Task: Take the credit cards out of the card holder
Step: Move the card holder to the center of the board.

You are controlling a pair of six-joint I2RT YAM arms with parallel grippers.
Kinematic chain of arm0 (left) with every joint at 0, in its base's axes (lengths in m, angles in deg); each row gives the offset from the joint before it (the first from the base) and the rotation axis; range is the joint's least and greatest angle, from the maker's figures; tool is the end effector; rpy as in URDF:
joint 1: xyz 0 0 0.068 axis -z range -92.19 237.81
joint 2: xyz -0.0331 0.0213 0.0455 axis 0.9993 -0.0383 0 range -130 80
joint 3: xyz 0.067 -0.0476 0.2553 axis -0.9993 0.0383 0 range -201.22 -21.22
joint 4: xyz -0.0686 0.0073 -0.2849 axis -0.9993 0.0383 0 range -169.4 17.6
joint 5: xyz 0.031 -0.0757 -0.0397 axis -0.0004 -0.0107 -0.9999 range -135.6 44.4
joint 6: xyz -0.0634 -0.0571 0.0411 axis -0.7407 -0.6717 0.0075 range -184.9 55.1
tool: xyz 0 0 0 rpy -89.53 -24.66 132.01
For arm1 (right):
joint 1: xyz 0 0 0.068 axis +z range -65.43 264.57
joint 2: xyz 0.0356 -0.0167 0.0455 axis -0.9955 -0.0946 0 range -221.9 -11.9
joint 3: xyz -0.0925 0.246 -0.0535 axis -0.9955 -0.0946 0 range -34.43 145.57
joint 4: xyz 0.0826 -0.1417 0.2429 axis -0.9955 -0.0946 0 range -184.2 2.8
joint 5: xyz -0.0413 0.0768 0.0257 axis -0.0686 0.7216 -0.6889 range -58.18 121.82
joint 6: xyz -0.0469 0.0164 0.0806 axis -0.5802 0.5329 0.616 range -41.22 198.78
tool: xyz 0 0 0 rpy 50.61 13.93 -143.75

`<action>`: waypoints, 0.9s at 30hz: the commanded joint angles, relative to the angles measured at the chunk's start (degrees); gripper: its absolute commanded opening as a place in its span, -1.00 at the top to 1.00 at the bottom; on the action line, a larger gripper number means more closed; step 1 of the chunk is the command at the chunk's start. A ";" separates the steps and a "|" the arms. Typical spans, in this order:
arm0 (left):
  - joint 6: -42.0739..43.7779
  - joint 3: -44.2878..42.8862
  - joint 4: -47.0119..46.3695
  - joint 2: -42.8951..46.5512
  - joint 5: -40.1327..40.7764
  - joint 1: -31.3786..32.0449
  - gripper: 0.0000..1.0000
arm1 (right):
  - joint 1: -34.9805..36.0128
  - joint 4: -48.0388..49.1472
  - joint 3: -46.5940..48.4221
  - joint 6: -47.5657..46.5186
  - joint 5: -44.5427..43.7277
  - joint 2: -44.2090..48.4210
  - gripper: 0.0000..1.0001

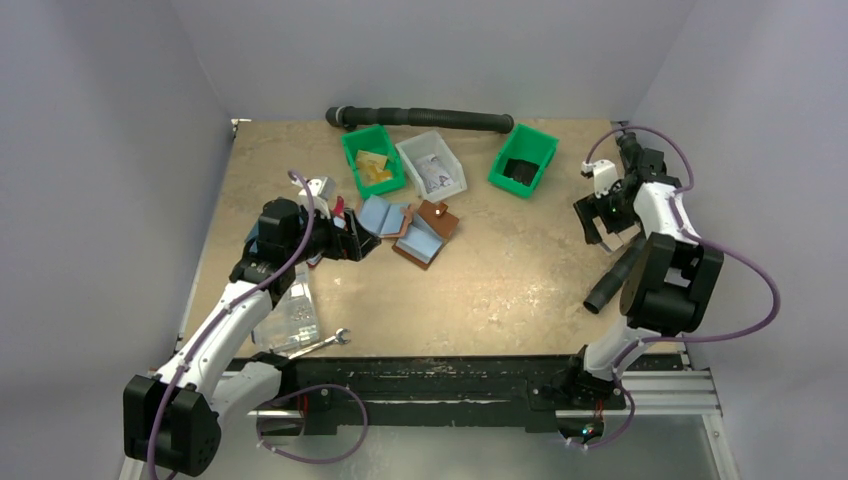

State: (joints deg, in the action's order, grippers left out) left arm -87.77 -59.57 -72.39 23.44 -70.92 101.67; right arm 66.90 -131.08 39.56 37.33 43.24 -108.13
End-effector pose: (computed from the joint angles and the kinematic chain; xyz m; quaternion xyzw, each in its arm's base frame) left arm 0.2801 -0.1068 0.2353 0.0524 0.8305 -0.3403 0.4378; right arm 0.3792 -0.1030 0.1770 -0.2207 0.9484 -0.0169 0.2272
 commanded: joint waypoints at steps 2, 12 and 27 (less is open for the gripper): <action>1.30 -0.68 -2.06 1.49 -0.90 -1.00 -0.96 | 0.65 4.12 1.48 -1.05 -10.13 -1.23 -0.83; 0.37 -0.51 -2.27 0.21 -1.69 -2.00 -0.95 | 4.72 13.68 -2.35 -2.57 -22.30 -5.73 -0.60; 0.19 -0.37 -2.30 -0.18 -1.88 -2.35 -0.95 | 7.66 19.79 -7.62 -3.29 -25.49 -7.70 -0.01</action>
State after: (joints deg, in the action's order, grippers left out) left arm -87.84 -59.57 -72.50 23.22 -71.82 99.82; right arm 73.50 -115.04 32.92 34.64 20.11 -115.06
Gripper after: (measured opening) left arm 0.980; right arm 0.589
